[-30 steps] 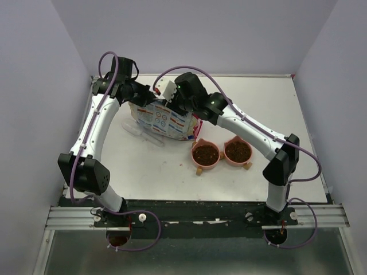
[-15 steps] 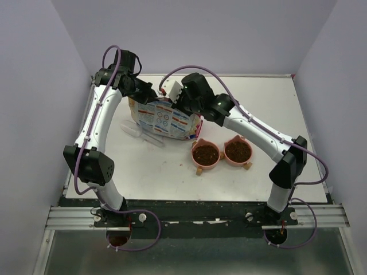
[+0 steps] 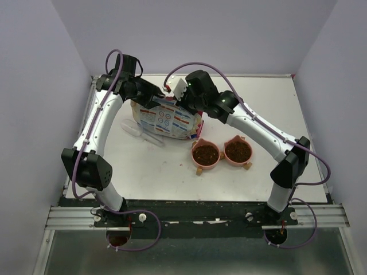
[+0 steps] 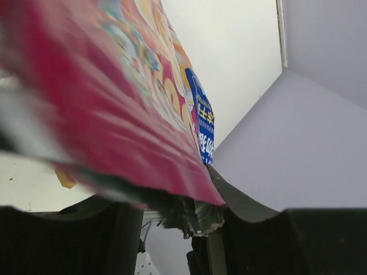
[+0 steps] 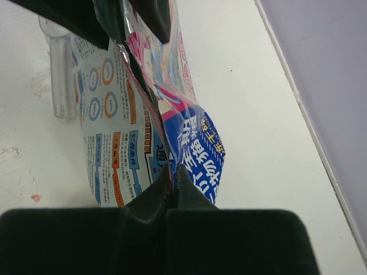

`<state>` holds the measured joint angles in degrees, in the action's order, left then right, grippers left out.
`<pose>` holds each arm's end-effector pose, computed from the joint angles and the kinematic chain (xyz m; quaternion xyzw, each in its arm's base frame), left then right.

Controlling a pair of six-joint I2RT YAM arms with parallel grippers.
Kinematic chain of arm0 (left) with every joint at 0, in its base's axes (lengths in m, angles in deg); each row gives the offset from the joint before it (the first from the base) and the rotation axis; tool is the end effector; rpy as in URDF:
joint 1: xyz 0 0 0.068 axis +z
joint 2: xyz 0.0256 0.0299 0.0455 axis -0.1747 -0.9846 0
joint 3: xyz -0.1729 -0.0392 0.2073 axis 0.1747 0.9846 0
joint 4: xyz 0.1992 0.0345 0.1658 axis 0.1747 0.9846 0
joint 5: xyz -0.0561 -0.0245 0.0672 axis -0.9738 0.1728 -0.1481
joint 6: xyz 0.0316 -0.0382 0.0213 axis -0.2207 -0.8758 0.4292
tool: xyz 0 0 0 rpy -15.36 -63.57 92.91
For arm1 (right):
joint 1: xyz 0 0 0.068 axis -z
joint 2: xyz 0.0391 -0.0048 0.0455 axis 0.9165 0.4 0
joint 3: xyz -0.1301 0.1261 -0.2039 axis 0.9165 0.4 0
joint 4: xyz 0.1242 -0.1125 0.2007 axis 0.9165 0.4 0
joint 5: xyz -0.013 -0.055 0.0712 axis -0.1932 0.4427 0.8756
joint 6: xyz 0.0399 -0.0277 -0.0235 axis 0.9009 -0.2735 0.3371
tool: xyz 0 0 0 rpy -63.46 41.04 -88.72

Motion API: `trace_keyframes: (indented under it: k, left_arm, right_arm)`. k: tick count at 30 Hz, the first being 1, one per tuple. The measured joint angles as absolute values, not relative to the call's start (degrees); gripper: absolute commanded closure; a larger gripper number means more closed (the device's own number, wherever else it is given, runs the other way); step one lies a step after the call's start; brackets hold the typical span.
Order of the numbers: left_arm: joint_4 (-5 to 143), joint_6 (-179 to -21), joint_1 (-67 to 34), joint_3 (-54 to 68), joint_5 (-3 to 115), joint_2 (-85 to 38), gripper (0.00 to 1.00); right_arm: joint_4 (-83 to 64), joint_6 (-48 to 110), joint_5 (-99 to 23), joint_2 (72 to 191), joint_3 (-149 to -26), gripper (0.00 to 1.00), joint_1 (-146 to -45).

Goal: Serve the pet food

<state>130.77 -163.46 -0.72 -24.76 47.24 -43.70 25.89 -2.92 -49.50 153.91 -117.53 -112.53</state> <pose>0.3383 -0.0751 0.3871 -0.4570 0.8147 -0.3265 0.1445 0.2889 0.2970 0.3810 -0.5125 0.7155 0.0498 0.4722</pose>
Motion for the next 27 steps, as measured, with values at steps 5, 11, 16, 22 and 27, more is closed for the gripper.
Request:
trace_keyframes:
  k: [5, 11, 16, 22, 27]
  left_arm:
    - [128.1, -164.9, -4.6, -23.6, 46.0, -43.6, 0.58]
    - [123.1, -167.6, -6.6, -20.5, 45.8, -42.8, 1.00]
    - [123.0, -167.6, -6.6, -20.3, 46.2, -42.5, 1.00]
    - [124.1, -167.1, -6.6, -21.0, 46.2, -42.5, 0.86]
    - [125.6, -164.4, -5.3, -22.9, 46.6, -42.9, 0.63]
  right_arm:
    - [27.9, -2.3, -49.0, 154.0, -118.6, 1.00, -112.1]
    - [30.2, -2.3, -49.4, 154.1, -119.7, 0.74, -111.7]
    - [27.4, -3.1, -53.2, 151.4, -115.2, 0.64, -111.9]
    - [27.0, -3.6, -53.6, 148.5, -112.5, 1.00, -111.7]
    - [27.5, -3.9, -53.5, 148.4, -112.4, 1.00, -111.7]
